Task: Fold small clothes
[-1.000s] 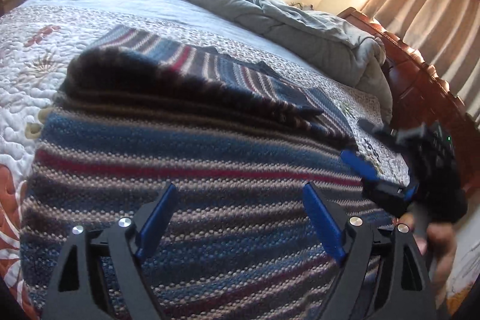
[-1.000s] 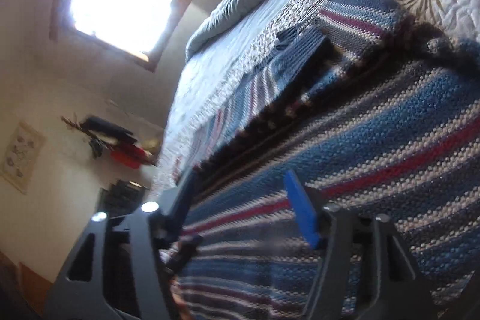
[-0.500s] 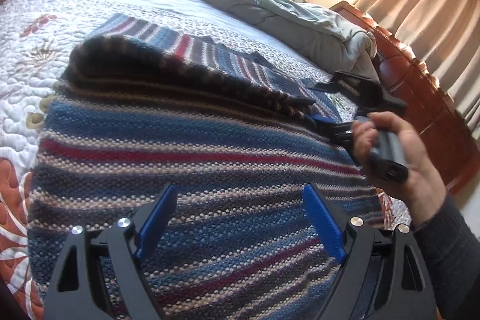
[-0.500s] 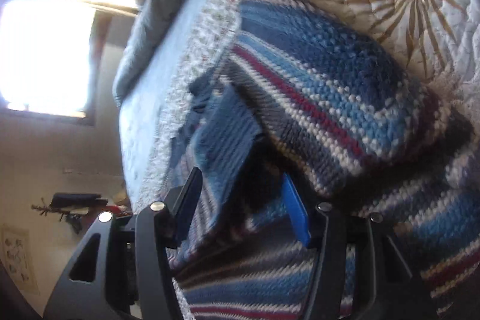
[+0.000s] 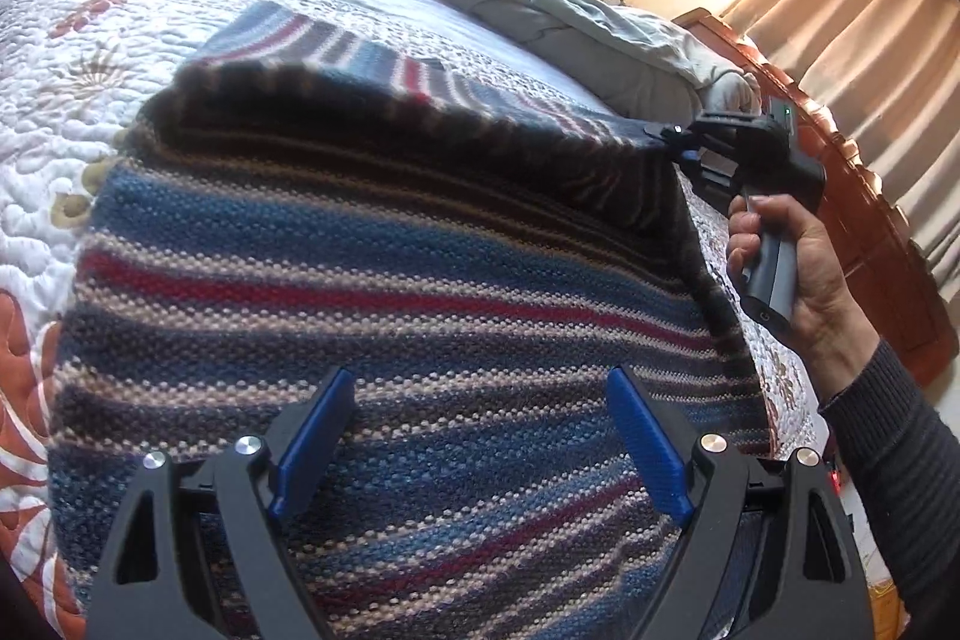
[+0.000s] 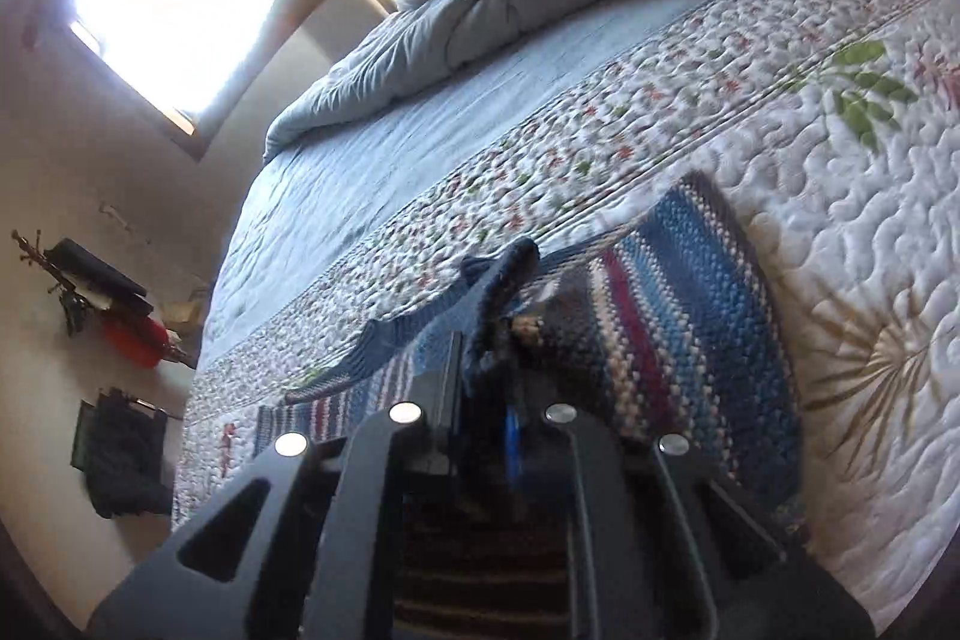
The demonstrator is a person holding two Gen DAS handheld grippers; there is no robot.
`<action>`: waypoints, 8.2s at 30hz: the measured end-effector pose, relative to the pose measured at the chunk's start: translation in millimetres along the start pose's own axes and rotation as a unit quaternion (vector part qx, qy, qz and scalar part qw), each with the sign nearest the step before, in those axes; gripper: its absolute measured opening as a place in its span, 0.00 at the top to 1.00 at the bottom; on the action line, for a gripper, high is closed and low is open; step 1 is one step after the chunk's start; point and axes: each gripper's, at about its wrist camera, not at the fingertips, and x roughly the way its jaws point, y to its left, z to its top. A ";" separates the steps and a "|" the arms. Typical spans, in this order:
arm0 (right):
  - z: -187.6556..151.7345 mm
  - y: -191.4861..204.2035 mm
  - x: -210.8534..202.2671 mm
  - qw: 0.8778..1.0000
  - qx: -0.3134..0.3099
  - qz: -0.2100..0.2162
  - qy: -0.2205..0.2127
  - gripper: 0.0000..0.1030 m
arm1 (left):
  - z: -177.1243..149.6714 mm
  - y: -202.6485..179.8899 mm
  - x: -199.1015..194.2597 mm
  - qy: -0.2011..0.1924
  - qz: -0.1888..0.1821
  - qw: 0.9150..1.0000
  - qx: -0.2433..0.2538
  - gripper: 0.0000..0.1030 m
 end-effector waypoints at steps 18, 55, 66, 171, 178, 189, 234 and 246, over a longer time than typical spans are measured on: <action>-14.7 -39.3 -7.1 0.988 0.133 0.021 0.075 0.51 | 1.9 1.0 4.9 0.005 -0.008 1.000 -0.009 0.16; -103.9 51.4 -14.5 0.926 -0.344 -0.054 0.146 0.73 | 4.1 9.3 7.4 0.011 -0.012 1.000 -0.012 0.16; -93.5 44.8 26.9 0.958 -0.230 -0.033 0.167 0.63 | 3.5 8.7 7.7 0.012 -0.010 1.000 -0.010 0.16; -282.4 -147.3 -225.1 0.946 0.171 0.122 0.247 0.76 | -138.5 81.1 -96.5 0.187 -0.102 0.929 -0.303 0.53; -285.6 -164.7 -232.8 0.950 0.163 0.122 0.235 0.92 | -149.2 89.3 -91.8 0.179 -0.095 0.926 -0.318 0.90; -241.5 -124.5 -274.5 0.962 0.111 0.166 0.184 0.93 | -106.9 60.3 -143.5 0.093 -0.151 0.945 -0.274 0.92; 37.9 -54.3 3.5 0.986 0.008 0.021 0.168 0.87 | 220.7 104.9 71.5 0.064 -0.057 0.969 -0.233 0.90; 66.3 -56.7 -13.4 0.983 -0.070 0.046 0.164 0.50 | 243.3 90.1 37.4 0.037 -0.040 0.991 -0.125 0.47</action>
